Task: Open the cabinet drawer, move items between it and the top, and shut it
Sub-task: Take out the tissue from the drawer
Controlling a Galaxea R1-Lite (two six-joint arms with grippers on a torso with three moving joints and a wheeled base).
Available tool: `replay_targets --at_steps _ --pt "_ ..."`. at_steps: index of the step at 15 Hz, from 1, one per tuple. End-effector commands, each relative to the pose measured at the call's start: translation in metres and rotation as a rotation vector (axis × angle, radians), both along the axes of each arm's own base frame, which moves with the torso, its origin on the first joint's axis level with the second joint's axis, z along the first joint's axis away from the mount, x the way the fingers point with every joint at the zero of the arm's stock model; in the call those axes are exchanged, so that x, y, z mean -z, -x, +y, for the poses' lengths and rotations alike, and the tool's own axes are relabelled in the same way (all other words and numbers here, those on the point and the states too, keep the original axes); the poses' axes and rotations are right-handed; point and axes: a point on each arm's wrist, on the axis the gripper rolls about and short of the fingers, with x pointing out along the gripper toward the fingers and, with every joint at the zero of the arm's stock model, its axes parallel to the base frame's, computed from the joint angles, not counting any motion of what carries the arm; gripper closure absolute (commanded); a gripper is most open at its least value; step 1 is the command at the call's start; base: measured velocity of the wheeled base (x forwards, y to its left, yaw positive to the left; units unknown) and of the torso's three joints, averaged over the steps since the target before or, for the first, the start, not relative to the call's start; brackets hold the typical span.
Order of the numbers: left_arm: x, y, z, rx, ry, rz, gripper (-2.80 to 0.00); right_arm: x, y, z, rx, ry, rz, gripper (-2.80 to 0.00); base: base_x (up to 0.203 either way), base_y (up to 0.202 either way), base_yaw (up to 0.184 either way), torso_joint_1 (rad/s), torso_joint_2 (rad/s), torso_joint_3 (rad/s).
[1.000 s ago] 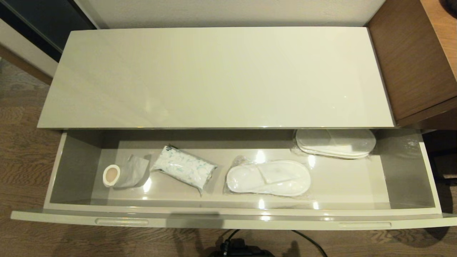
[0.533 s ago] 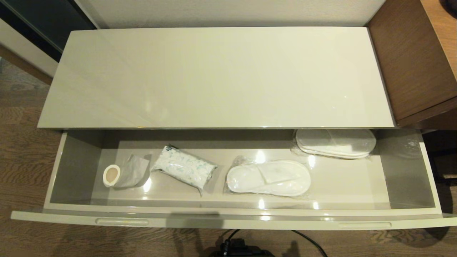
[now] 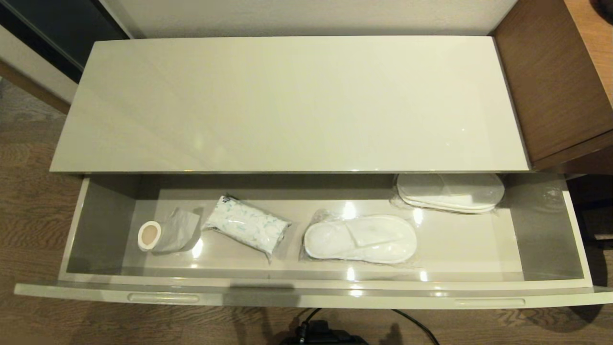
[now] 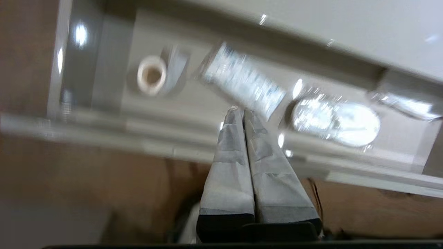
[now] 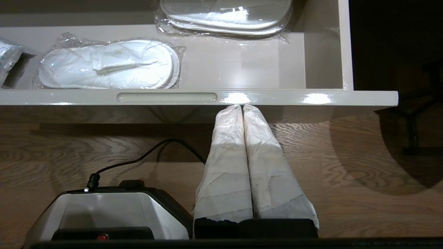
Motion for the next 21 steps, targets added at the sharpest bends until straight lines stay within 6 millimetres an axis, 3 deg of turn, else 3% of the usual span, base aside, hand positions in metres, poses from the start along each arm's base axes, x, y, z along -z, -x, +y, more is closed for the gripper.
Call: replay_targets --at_steps 1,3,7,9,11,16,18,21 --pt "-0.001 -0.025 0.003 -0.012 0.024 0.118 0.0 0.0 0.0 0.0 0.0 0.001 0.003 0.0 0.0 0.0 0.0 0.0 0.0 0.0" --pt "-0.001 -0.034 0.0 0.068 0.048 0.213 0.0 0.0 0.0 0.0 0.001 0.002 0.003 0.0 0.0 0.0 0.0 0.0 0.0 0.0" --pt "0.02 -0.071 -0.006 0.214 0.168 0.555 0.0 0.0 0.0 0.0 0.0 0.002 0.003 0.0 0.0 0.0 0.0 0.0 0.0 0.0" --pt "0.02 -0.097 -0.007 0.162 0.276 0.627 0.0 0.0 0.0 0.0 0.001 0.001 0.003 0.0 0.0 0.0 0.0 0.0 0.0 0.0" --pt "0.02 -0.108 -0.008 0.118 0.333 0.647 0.0 0.0 0.0 0.0 0.0 0.002 0.003 0.0 0.0 0.0 0.0 0.0 0.0 0.0" --pt "0.044 -0.191 -0.008 -0.249 0.45 0.776 0.0 0.0 0.0 0.0 0.001 0.002 0.003 0.0 0.0 0.0 0.0 0.0 0.0 0.0" --pt "0.043 -0.195 -0.008 -0.284 0.458 0.769 0.0 0.0 0.0 0.0 0.001 0.002 0.003 0.0 0.0 0.0 0.0 0.0 0.0 0.0" --pt "0.058 -0.218 -0.009 -0.297 0.452 0.826 0.0 0.0 0.0 0.0 0.001 0.002 0.003 0.0 0.0 0.0 0.0 0.0 0.0 0.0"
